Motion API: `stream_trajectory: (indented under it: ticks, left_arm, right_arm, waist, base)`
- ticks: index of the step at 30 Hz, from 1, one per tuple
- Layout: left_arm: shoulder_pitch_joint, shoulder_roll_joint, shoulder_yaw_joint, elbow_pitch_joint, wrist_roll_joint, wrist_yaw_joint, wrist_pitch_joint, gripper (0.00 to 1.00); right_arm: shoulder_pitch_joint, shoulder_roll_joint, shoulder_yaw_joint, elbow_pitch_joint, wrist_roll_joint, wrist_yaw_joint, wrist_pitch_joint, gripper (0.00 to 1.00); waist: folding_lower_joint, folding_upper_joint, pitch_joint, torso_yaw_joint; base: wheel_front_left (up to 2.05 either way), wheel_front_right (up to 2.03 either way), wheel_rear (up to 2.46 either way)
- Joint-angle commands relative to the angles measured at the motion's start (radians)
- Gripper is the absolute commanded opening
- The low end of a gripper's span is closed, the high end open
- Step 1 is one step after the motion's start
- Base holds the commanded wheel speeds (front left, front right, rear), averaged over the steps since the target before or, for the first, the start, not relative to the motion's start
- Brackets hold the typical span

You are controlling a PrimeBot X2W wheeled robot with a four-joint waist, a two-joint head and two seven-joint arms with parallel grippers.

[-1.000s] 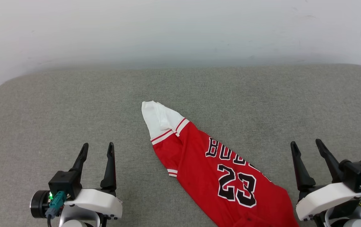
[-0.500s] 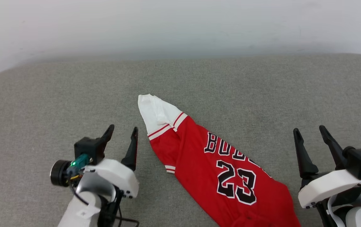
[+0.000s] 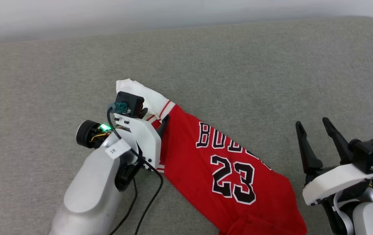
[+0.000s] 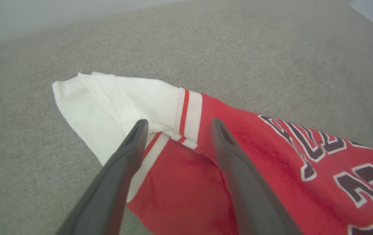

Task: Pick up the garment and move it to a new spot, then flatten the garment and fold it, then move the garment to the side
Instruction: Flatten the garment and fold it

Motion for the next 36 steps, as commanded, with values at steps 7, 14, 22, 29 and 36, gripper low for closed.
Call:
stream_trajectory:
  ticks: [7, 14, 22, 29, 36]
  left_arm:
    - [-0.083, 0.035, -0.044, 0.139, -0.055, -0.017, 0.113, 1.0]
    - [-0.121, 0.058, -0.094, 0.169, -0.08, -0.019, 0.086, 0.0]
    - [-0.102, 0.104, -0.092, 0.071, -0.046, 0.004, -0.021, 0.0]
    - [0.084, 0.186, -0.051, -0.133, -0.063, 0.075, -0.01, 0.0]
    - [0.348, 0.225, -0.012, -0.278, -0.11, 0.17, 0.023, 0.0]
  right_arm:
    - [-0.027, 0.008, 0.014, 0.034, 0.021, 0.0, -0.023, 1.0]
    - [-0.03, 0.014, 0.007, 0.064, 0.029, 0.0, -0.038, 1.0]
    - [-0.007, 0.017, -0.029, 0.085, 0.018, 0.0, -0.026, 1.0]
    - [0.018, 0.018, -0.052, 0.077, 0.009, 0.0, 0.0, 1.0]
    - [0.038, 0.018, -0.062, 0.062, 0.005, 0.0, 0.026, 1.0]
  waist:
    - [-0.0002, 0.0, 0.05, -0.057]
    - [-0.0002, 0.0, 0.052, -0.065]
    - [-0.0002, 0.0, 0.009, -0.012]
    - [-0.0002, 0.0, -0.038, 0.052]
    - [-0.0002, 0.0, -0.061, 0.098]
  base:
    - [0.0, 0.0, 0.0]
    - [0.0, 0.0, 0.0]
    - [0.0, 0.0, 0.0]
    - [0.0, 0.0, 0.0]
    - [0.0, 0.0, 0.0]
